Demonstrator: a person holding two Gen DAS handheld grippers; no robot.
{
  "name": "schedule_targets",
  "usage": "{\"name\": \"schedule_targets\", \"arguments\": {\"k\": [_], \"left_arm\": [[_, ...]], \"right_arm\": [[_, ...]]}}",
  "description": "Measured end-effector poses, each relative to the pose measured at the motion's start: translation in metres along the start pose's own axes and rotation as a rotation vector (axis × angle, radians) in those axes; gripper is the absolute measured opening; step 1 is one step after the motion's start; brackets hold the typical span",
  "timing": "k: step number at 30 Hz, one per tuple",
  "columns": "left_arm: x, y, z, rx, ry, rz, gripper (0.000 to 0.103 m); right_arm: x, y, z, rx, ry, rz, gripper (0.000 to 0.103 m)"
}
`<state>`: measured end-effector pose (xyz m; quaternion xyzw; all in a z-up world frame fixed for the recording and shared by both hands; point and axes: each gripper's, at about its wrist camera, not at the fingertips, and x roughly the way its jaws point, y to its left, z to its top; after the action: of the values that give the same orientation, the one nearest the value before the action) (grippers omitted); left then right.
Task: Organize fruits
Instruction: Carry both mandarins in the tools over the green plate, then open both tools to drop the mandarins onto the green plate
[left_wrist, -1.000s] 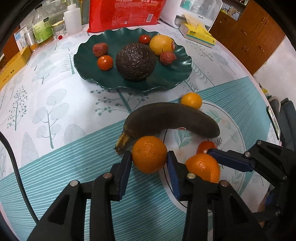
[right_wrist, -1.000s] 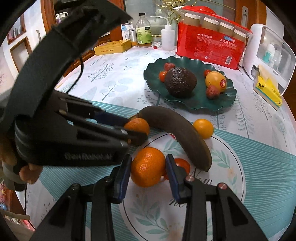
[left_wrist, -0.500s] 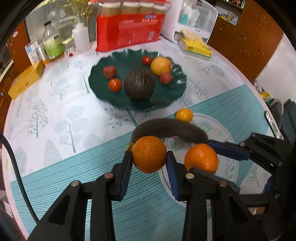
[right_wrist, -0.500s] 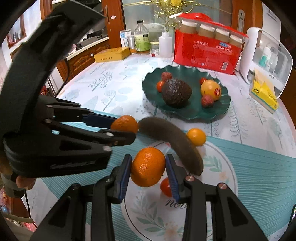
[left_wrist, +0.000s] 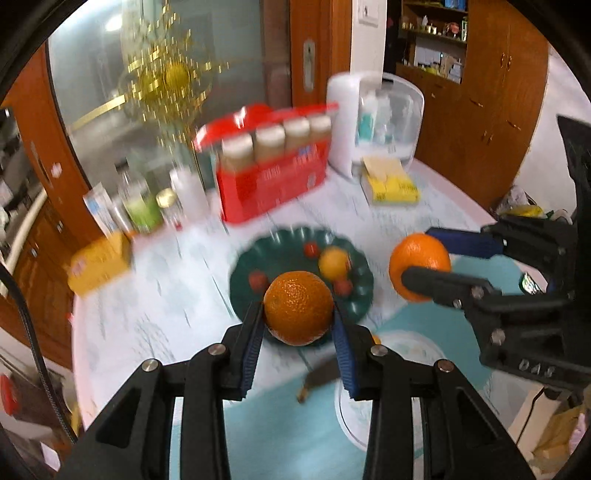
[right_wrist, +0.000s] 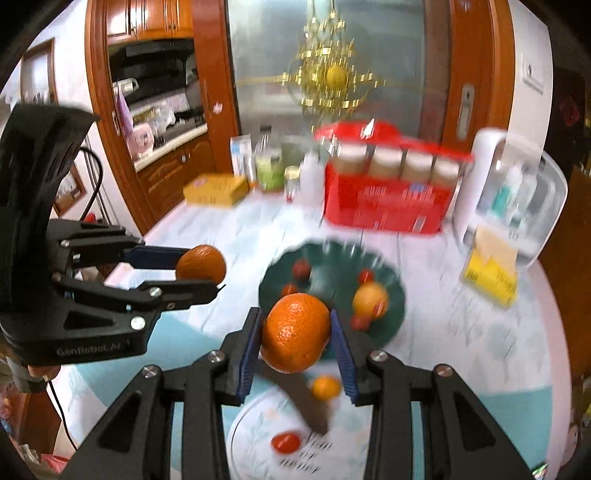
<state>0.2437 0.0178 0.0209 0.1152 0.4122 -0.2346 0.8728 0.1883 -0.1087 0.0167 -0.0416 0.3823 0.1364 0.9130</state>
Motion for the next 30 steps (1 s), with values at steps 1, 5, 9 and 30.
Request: {"name": "schedule_targets", "arguments": {"k": [1,5,9,30], "left_arm": [[-0.003,-0.001,0.011,0.008,-0.016,0.013,0.035],[0.000,0.000,0.044,0.033,-0.060,0.063,0.035],[0.030,0.009,0.070,-0.001,-0.053,0.071,0.035],[0.248,0.060,0.037,-0.323,0.233,0.060,0.035]], "right_arm": [[-0.003,-0.005,0.014,-0.005,-0.015,-0.004,0.038],[0.003,-0.021,0.051,-0.011,-0.037,-0.022,0.038],[0.033,-0.040,0.074,0.007,-0.018,-0.040,0.038],[0.216,-0.078,0.012,0.039,0.217,0.059,0.038]]}}
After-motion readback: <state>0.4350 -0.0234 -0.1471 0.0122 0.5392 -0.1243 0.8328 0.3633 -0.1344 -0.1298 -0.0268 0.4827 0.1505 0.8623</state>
